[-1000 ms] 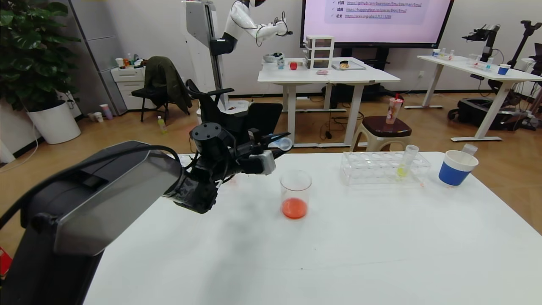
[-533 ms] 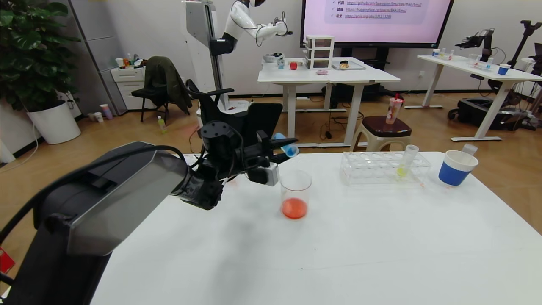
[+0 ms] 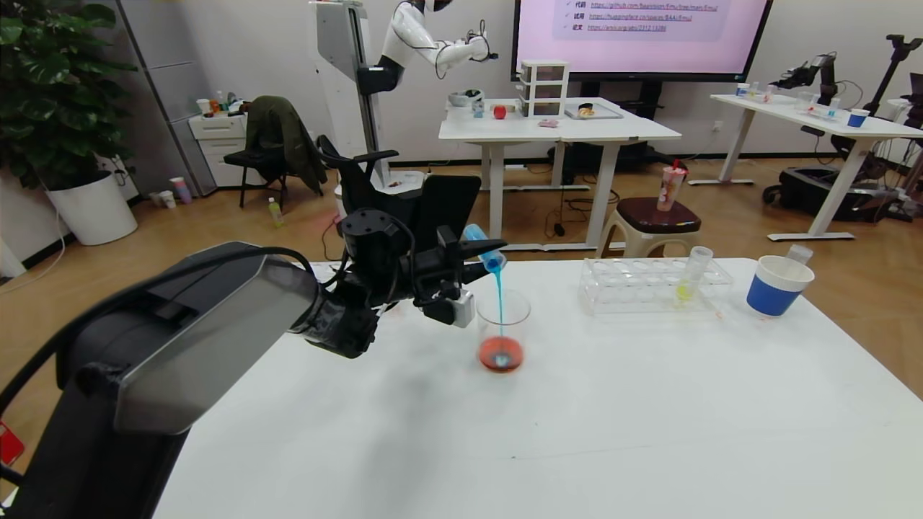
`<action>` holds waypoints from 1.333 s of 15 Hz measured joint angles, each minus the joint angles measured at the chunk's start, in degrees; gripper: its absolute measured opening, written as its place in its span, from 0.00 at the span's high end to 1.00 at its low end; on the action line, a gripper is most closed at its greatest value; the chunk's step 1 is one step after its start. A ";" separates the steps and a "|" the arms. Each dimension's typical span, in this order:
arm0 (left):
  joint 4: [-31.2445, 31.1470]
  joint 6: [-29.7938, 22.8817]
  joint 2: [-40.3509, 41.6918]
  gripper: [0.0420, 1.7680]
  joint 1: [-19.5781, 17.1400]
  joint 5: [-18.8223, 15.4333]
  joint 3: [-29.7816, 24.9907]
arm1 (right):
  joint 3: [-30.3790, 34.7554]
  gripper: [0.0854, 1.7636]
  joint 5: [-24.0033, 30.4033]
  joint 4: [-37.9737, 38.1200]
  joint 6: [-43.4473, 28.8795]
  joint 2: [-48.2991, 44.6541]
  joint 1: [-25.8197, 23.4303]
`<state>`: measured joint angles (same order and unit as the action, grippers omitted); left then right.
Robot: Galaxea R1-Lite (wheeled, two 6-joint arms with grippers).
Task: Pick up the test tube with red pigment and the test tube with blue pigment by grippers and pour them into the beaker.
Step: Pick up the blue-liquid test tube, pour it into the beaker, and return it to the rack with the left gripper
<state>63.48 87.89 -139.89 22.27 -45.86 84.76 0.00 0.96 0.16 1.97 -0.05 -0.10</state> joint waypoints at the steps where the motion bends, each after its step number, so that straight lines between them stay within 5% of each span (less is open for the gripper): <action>1: 0.02 1.07 0.00 0.73 -0.04 0.05 -0.01 | 0.00 0.02 0.00 0.02 0.00 0.00 0.00; 12: 0.05 13.68 0.41 0.73 0.63 -0.17 -0.39 | 0.00 0.02 0.00 0.00 0.02 0.00 0.00; 17: 0.05 10.84 1.00 0.73 0.73 0.02 -0.94 | 0.00 0.02 0.00 0.00 0.00 0.00 0.00; 20: 0.44 0.20 2.27 0.73 0.79 1.07 1.45 | 0.00 0.02 0.00 0.02 0.00 0.00 0.00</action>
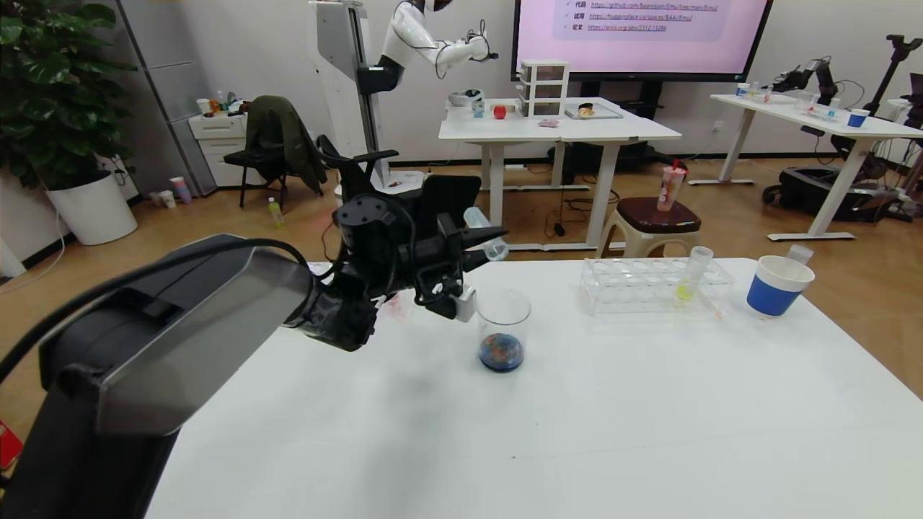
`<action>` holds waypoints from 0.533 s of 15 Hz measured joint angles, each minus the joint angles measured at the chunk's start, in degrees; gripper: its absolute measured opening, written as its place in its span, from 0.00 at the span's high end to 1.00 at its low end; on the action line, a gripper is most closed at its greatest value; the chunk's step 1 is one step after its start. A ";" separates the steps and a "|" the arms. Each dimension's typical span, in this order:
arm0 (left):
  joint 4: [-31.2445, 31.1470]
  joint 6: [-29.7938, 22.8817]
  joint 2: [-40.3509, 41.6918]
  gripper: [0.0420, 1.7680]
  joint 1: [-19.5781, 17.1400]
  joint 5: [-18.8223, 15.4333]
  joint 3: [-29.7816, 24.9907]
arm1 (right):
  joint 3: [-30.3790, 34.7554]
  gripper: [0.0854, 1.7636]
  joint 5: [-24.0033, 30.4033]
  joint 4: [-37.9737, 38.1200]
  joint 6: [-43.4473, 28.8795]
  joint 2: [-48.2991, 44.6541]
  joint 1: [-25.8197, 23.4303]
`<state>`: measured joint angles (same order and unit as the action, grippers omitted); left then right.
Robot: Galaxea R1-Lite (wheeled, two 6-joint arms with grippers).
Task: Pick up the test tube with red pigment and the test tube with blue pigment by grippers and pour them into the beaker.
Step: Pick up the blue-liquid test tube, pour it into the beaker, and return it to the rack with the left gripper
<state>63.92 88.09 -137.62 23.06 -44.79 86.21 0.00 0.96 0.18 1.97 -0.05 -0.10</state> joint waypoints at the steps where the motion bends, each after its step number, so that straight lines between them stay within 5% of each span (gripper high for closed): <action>1: 0.68 -5.51 0.61 0.73 0.22 2.05 0.66 | 0.00 0.02 0.00 0.00 0.02 0.00 0.00; 3: 4.66 -19.38 1.95 0.73 1.33 11.30 1.00 | 0.00 0.02 0.00 0.00 0.00 0.00 0.00; 7: 9.98 -46.80 3.61 0.73 6.42 40.44 0.78 | 0.00 0.02 0.02 0.00 0.02 0.00 0.00; 8: 9.75 -51.93 4.00 0.73 7.36 45.56 0.72 | 0.00 0.02 0.00 0.00 0.00 0.00 0.00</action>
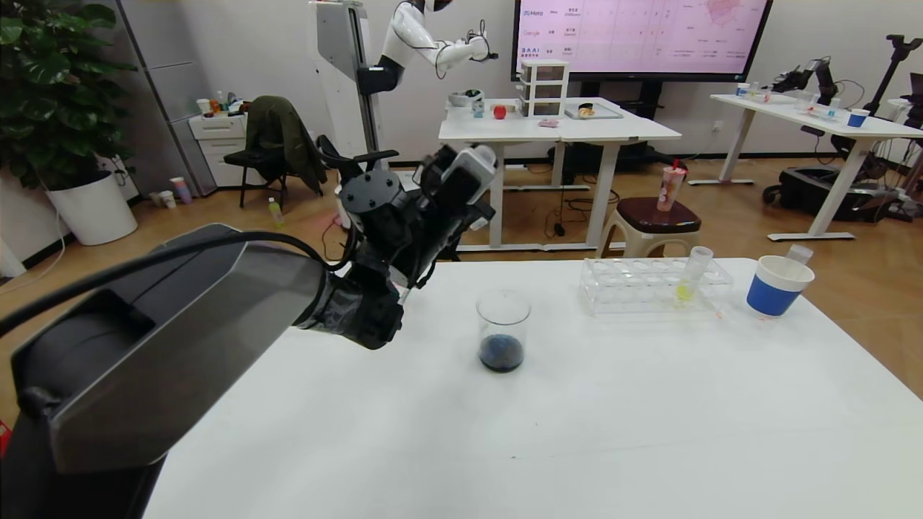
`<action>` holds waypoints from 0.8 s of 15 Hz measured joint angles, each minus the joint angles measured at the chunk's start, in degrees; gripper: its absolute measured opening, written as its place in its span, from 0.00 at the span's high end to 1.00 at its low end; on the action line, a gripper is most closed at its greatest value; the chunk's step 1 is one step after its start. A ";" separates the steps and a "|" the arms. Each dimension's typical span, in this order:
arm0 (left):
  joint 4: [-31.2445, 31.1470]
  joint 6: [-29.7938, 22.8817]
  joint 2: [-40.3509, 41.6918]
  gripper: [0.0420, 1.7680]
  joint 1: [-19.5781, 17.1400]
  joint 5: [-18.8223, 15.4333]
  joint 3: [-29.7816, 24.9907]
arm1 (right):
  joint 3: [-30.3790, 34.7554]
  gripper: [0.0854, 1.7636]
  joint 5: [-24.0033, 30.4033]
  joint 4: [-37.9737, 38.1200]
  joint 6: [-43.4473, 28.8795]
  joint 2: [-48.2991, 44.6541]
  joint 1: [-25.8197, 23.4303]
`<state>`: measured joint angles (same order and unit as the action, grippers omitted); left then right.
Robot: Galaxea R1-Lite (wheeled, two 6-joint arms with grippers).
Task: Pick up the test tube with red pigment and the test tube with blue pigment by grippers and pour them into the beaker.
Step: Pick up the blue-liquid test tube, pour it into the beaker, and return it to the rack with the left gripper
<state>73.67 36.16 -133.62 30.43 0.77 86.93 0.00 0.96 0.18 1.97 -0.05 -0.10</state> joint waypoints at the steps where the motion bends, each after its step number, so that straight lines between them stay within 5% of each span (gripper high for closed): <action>1: -0.73 -5.42 0.41 0.73 0.46 4.11 -0.28 | 0.00 0.02 0.02 0.00 0.02 0.00 0.00; 7: -9.25 -29.33 4.49 0.73 1.10 20.02 -10.23 | 0.00 0.02 0.00 0.00 0.00 0.00 0.00; 12: -13.34 -33.35 9.06 0.73 -2.12 21.60 -13.29 | 0.00 0.02 0.00 0.02 0.00 0.00 0.00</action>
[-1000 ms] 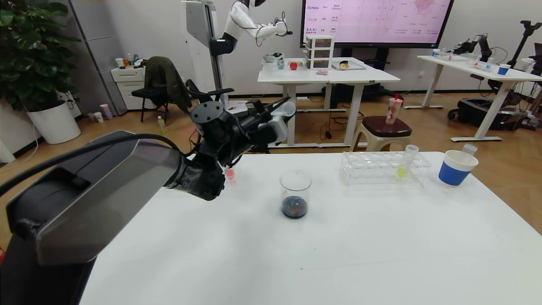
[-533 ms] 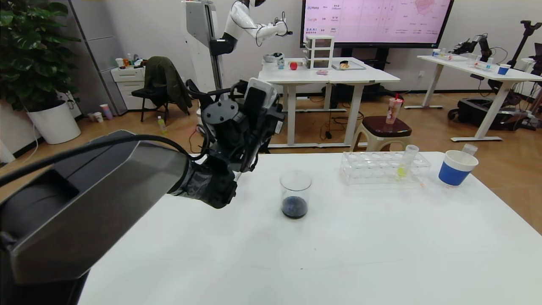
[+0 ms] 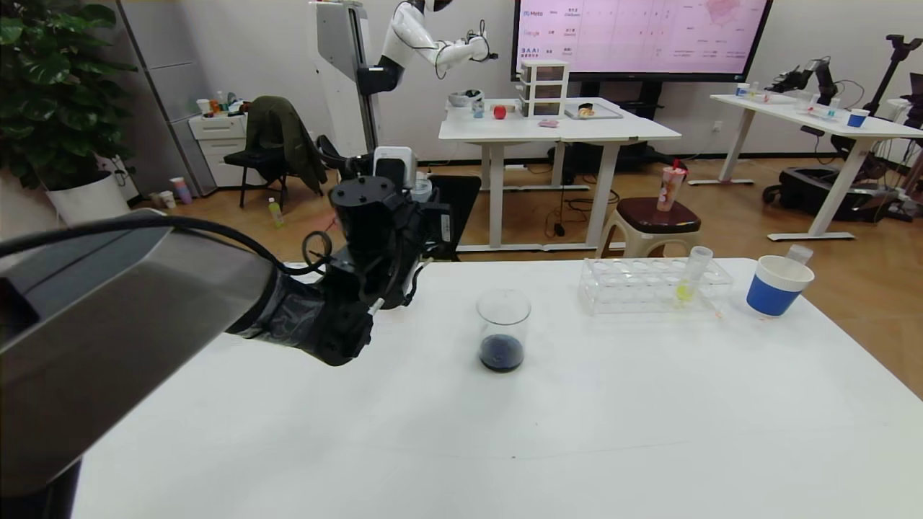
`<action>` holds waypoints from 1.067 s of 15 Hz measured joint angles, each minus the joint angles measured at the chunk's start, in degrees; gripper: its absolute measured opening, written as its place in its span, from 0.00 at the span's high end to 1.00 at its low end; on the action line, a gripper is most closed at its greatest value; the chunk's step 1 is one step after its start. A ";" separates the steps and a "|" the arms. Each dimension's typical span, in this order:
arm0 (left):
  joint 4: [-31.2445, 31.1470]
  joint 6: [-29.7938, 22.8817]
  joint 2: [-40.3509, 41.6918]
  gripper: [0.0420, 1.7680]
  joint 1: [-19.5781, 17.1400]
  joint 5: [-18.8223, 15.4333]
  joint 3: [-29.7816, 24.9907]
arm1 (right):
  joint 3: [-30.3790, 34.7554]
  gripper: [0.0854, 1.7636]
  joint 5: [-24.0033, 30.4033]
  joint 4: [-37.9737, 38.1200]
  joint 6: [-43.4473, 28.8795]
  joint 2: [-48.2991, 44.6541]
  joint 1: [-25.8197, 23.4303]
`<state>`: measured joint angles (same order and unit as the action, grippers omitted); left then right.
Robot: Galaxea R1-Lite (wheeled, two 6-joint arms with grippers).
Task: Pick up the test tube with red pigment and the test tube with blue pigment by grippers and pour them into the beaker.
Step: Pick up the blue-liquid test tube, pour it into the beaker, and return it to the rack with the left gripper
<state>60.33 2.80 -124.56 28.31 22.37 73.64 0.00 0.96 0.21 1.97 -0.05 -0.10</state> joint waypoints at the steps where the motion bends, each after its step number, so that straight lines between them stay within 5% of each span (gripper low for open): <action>1: -0.68 -0.20 1.38 0.73 -1.90 -0.44 -1.13 | 0.00 0.02 0.00 -0.02 0.00 0.00 0.00; 3: -0.99 -0.44 3.89 0.73 -7.08 -2.00 -3.11 | 0.00 0.02 0.02 -0.02 0.02 0.00 0.00; 11: -1.93 -6.30 8.22 0.73 -38.91 -17.23 -8.77 | 0.00 0.02 0.02 -0.05 0.02 0.00 0.00; 13: -1.87 -6.46 6.35 0.73 -43.24 -18.80 -7.94 | 0.00 0.02 0.00 -0.02 0.00 0.00 0.00; 16: -1.65 -6.61 2.79 0.73 -45.06 -18.80 -5.62 | 0.00 0.02 -0.02 -0.05 0.02 0.00 0.02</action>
<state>58.69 -3.80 -121.77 -16.75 3.57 68.02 0.00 0.94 0.16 2.00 -0.05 -0.07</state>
